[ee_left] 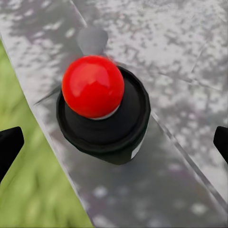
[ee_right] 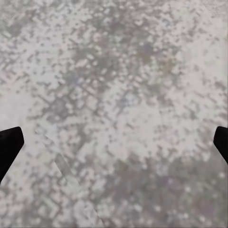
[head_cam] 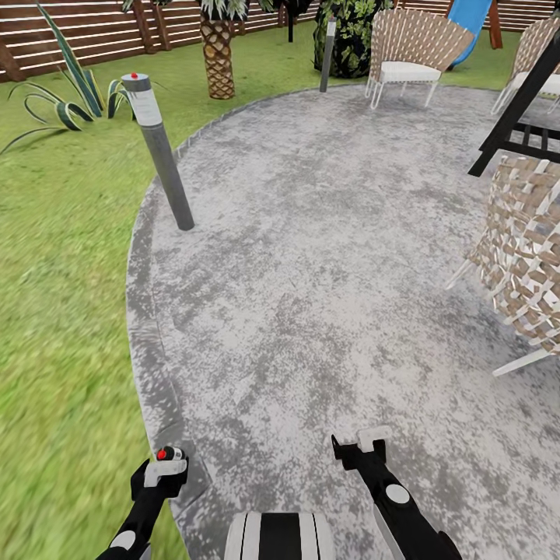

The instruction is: In the garden, pick up the pesticide atomizer on the floor and spray pesticide onto both trees until each tree trunk is fully covered.

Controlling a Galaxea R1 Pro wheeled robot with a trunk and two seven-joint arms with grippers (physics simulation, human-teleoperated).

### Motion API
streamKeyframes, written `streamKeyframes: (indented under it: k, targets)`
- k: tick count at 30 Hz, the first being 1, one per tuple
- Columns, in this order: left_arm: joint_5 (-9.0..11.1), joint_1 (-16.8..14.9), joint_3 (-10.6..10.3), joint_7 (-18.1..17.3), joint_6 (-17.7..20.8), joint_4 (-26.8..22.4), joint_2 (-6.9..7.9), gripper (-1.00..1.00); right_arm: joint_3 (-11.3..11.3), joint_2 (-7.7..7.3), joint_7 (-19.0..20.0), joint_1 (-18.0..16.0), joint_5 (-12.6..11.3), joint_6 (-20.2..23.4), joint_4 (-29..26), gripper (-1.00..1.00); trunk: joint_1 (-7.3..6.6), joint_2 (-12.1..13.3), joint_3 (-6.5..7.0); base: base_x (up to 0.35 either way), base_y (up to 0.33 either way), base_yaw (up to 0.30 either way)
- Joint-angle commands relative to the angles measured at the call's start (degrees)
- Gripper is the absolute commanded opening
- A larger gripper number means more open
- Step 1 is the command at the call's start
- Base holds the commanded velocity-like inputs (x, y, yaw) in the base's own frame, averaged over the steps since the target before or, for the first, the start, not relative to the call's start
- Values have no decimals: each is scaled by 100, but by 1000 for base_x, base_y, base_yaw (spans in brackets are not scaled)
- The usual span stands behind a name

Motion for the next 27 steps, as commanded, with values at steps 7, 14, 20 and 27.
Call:
streamKeyframes:
  k: [7, 14, 20, 27]
  targets:
    - [3, 0, 0, 0, -3, -1, 0, 100, 0, 0, 0, 0, 2, 1, 2, 100, 0, 0, 0, 5, 0, 0]
    - [9, 0, 0, 0, -4, 0, 1, 100, 0, 0, 0, 0, 2, 1, 2, 100, 0, 0, 0, 19, 0, 0]
    - [9, 0, 0, 2, -4, -1, 1, 100, 0, 0, 0, 0, 2, 1, 2, 100, 0, 0, 0, 16, 0, 0]
    - [9, 0, 0, 0, -4, -3, 3, 100, 3, 0, 0, 0, 2, -7, 2, 100, 0, 0, 10, 1, 0, 14]
